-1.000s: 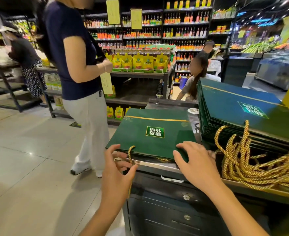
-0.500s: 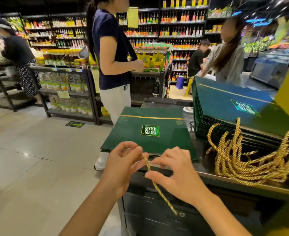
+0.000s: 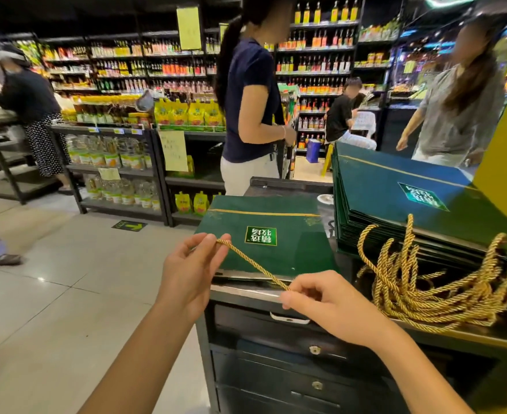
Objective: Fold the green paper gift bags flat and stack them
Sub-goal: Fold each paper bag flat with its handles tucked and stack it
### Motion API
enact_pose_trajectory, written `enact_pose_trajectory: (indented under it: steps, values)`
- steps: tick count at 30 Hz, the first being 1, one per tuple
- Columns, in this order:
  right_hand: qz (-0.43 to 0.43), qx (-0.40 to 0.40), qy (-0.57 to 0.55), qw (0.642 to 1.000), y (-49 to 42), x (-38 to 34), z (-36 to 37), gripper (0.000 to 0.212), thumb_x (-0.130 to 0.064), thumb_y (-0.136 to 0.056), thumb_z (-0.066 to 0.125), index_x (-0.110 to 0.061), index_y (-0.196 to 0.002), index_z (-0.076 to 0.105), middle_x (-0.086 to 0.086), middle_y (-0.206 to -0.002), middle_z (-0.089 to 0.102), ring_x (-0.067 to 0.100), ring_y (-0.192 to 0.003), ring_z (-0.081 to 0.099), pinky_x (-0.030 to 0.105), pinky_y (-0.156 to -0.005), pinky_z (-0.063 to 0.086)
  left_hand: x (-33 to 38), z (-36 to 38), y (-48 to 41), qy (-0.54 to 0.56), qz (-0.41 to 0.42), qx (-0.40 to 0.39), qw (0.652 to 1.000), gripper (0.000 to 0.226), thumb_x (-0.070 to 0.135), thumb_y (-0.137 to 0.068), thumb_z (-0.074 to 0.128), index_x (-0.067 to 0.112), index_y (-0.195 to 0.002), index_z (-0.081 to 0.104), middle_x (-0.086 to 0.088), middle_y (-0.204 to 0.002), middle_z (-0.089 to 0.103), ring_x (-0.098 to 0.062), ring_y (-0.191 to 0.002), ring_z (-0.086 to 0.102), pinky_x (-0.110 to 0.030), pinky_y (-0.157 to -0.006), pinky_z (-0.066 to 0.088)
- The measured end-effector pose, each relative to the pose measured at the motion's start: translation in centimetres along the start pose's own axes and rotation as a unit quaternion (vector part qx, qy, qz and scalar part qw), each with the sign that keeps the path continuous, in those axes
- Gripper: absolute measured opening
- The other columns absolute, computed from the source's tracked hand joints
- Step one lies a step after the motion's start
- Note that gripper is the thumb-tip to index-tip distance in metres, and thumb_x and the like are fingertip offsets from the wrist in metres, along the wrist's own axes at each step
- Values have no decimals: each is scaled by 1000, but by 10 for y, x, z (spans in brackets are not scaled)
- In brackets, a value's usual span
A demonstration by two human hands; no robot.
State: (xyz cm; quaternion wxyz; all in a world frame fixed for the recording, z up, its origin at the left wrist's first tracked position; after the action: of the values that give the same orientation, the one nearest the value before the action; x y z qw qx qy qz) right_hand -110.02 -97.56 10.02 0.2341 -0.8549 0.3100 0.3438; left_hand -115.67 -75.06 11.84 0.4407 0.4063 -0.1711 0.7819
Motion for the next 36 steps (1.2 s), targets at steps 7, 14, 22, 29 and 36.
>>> enact_pose_trajectory:
  steps: [7,14,22,29,36]
  values:
    - [26,114,-25,993,2,2,-5,51,-49,-97,55,-17,-59,67,-7,-55,45,6,-52,41,37,-66,43,-6,-1,-4,-94,10,-72,993,18,2,-93,67,2,-110,60,-15,-113,75,-22,-106,73,-36,-99,56]
    - [66,186,-88,976,-1,4,-9,51,-43,-102,48,-7,-67,56,-6,-52,38,9,-50,36,32,-57,35,-21,13,-2,-493,130,-283,813,12,14,-93,69,23,-99,73,18,-116,67,10,-114,60,-16,-94,48]
    - [75,202,-146,966,6,5,-10,21,-27,-96,67,-15,-79,72,8,-71,67,10,-61,57,33,-63,51,-32,17,-14,-667,221,-315,638,22,38,-94,68,32,-115,63,16,-112,67,-2,-101,62,-29,-92,54]
    - [90,232,-100,963,0,6,-9,16,-16,-96,67,-30,-93,75,2,-78,73,15,-72,65,26,-69,55,-31,18,-19,-703,234,-302,600,36,37,-95,67,29,-130,64,13,-127,65,-8,-116,58,-32,-101,48]
    - [21,199,136,970,-15,7,-5,16,-21,-102,56,-20,-103,72,-7,-94,65,7,-90,60,33,-86,49,-25,12,-18,-687,212,-301,626,31,36,-95,68,30,-126,69,12,-124,68,-6,-112,60,-28,-98,50]
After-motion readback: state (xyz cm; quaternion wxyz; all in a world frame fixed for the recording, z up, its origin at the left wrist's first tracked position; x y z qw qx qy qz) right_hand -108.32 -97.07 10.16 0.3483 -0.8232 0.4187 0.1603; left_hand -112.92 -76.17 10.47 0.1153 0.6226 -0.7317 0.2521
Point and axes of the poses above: each hand's wrist, its own y-axis away from the middle knuckle, its own z-axis out of the palm, x = y × z, the point moved 1 cm from there along -y, towards the middle knuckle
